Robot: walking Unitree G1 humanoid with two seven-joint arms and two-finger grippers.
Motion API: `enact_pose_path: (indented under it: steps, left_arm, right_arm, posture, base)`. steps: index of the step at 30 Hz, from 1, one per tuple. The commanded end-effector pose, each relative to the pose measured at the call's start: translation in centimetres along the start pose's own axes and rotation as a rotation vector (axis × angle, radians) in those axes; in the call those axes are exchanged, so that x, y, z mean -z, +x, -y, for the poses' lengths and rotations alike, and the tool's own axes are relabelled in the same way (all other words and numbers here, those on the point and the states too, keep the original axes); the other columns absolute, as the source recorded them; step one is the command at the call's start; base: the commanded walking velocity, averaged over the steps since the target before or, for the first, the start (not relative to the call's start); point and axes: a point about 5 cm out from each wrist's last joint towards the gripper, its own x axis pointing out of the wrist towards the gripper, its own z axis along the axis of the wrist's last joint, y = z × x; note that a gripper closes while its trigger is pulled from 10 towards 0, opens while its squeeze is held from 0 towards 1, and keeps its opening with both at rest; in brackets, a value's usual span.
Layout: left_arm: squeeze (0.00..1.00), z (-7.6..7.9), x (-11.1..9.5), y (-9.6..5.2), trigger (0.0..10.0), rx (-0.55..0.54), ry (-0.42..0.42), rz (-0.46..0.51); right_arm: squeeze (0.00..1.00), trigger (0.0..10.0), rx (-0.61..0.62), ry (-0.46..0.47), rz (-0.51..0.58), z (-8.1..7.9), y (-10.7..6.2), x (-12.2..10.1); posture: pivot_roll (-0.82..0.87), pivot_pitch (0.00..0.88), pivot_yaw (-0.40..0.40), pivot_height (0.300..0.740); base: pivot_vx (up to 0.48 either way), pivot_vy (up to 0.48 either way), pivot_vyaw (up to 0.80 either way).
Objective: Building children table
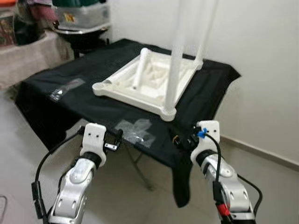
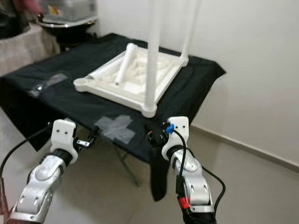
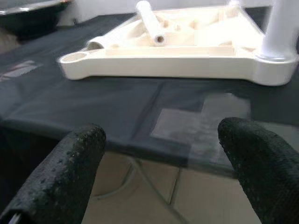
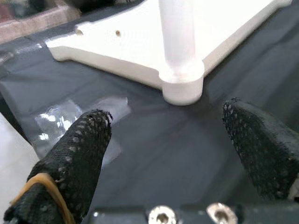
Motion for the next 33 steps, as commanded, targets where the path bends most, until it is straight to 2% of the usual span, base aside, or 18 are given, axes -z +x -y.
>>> enact_pose_path:
  steps: [1,24,27,30,32,33]
  left_arm:
    - [0.00,-0.4,0.2,-0.1,10.0,-0.009,0.024,-0.016]
    - [0.00,-0.3,-0.1,-0.7,10.0,-0.008,0.040,-0.007]
    - [0.00,0.0,-0.5,-1.4,10.0,0.002,0.070,0.007]
    - [0.00,1.0,-1.2,-3.6,10.0,0.066,0.049,0.015]
    - [0.00,1.3,-1.3,-4.1,10.0,0.088,0.041,0.007]
    - [0.00,2.0,-1.2,-5.5,10.0,0.152,0.038,-0.016]
  right_arm:
    - [0.00,10.0,-0.004,-0.008,0.025,-0.3,0.2,-0.6]
    - [0.00,10.0,-0.010,-0.010,0.024,-0.4,-0.2,-0.8]
    - [0.00,10.0,-0.013,-0.008,0.025,-0.5,-0.5,-0.9]
    - [0.00,10.0,-0.016,-0.008,0.031,-0.6,-0.8,-1.1]
    - [0.00,10.0,-0.016,-0.007,0.034,-0.6,-0.8,-1.2]
    - [0.00,10.0,-0.020,-0.004,0.039,-0.7,-1.0,-1.3]
  posture:
    - [-0.04,0.022,-0.036,0.740]
    - [-0.04,0.063,-0.034,0.740]
    - [-0.04,0.075,-0.026,0.740]
    - [-0.05,0.086,-0.015,0.740]
    - [-0.05,0.086,-0.015,0.740]
    - [-0.04,0.099,-0.007,0.740]
  base:
    - [0.000,0.480,0.00]
    - [0.000,0.480,0.00]
    - [0.000,0.480,0.00]
    - [0.000,0.227,0.00]
    - [0.000,0.000,0.00]
    - [0.000,0.000,0.00]
